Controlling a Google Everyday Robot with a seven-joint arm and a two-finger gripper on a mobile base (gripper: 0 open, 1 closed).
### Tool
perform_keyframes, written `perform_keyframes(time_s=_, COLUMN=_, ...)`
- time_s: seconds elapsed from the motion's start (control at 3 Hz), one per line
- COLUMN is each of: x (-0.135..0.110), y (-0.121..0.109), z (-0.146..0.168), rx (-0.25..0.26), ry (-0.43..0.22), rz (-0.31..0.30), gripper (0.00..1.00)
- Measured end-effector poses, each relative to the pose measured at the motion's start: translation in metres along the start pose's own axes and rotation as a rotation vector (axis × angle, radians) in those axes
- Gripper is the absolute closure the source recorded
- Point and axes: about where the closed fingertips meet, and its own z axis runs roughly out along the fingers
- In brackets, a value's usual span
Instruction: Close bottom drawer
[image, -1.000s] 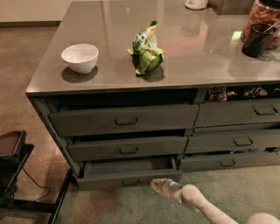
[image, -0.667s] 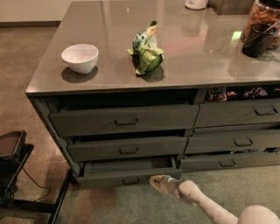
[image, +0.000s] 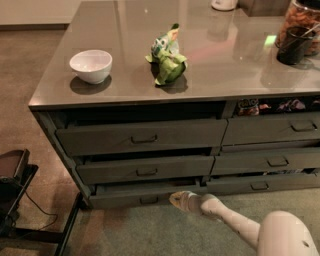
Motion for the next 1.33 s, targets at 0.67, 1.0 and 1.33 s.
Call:
perform_keyframes(time_s=0.67, x=-0.006, y=-0.024, z=0.018, rx=-0.079, ry=0.077, rz=-0.023, gripper=1.0)
perform_keyframes(time_s=1.0, x=-0.008, y=-0.014, z=0.015, rx=-0.113, ry=0.073, rz=-0.019, gripper=1.0)
perform_keyframes(time_s=1.33, x=-0.01, y=0.01, z=-0.015, rx=-0.178, ry=0.079, rz=0.016, gripper=1.0)
